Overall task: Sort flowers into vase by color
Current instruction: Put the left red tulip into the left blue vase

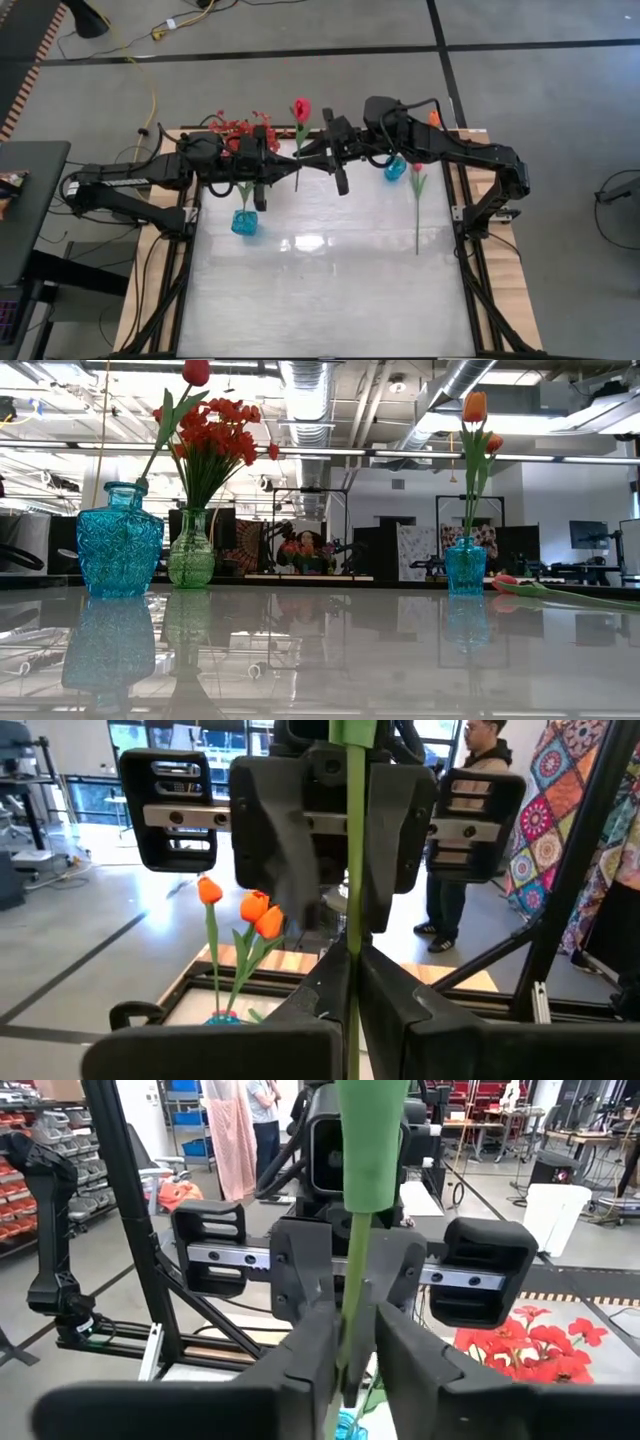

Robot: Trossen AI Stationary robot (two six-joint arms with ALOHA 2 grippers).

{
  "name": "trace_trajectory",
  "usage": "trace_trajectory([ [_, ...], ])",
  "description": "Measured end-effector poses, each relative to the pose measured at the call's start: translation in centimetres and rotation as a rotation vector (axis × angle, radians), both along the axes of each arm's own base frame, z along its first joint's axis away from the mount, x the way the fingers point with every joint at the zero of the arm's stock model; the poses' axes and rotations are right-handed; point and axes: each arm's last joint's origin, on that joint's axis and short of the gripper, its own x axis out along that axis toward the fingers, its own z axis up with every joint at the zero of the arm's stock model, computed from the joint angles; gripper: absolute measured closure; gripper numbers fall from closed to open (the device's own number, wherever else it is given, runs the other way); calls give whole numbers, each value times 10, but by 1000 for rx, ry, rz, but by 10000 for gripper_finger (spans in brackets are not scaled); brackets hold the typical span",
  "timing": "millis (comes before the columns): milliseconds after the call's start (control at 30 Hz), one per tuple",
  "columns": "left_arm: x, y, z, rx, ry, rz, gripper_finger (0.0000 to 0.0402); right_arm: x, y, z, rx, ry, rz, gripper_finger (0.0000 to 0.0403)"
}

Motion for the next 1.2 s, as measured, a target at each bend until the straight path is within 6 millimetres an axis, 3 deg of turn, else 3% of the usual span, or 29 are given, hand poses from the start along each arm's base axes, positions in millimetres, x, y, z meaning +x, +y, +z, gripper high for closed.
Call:
trace_trajectory([
  [167,-6,1,4,1,-15,35,401,-2,-3,2,-21,-8,-7,228],
  [333,-35,0,19,2,-76,85,401,-18,-9,8,-24,27,-31,158],
  [467,-62,-7,25,-40,-72,66,401,-39,-14,13,-6,89,-56,138],
  [600,-80,-22,19,-91,22,-21,401,-57,-12,15,11,167,-65,137],
  [867,-102,-49,-16,-131,198,-75,401,-61,-2,11,51,235,-38,138],
  [1200,-120,-60,-106,-1,289,41,401,-51,5,2,51,277,-10,138],
])
